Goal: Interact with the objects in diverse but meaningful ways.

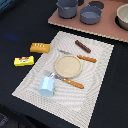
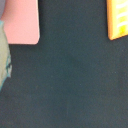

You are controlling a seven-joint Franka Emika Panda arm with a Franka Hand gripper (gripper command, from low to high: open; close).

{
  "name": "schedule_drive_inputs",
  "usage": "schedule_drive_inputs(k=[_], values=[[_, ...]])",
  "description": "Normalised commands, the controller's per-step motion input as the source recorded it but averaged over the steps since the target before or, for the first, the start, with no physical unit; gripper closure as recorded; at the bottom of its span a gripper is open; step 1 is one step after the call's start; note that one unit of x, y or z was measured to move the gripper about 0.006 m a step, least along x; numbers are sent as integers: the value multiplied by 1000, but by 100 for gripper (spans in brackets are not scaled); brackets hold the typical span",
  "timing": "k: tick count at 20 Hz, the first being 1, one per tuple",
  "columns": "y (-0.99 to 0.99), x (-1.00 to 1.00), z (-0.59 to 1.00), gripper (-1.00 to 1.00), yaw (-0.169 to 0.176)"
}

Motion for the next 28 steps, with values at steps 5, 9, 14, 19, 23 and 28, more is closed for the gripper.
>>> schedule_drive_inputs(k=[5,9,14,19,23,28], values=[[-703,195,-295,-100,18],[-467,114,-311,-100,38],[-382,8,-425,-100,77],[-287,-20,-415,-100,75],[-188,-49,-466,-100,72],[-84,-200,-570,-100,68]])
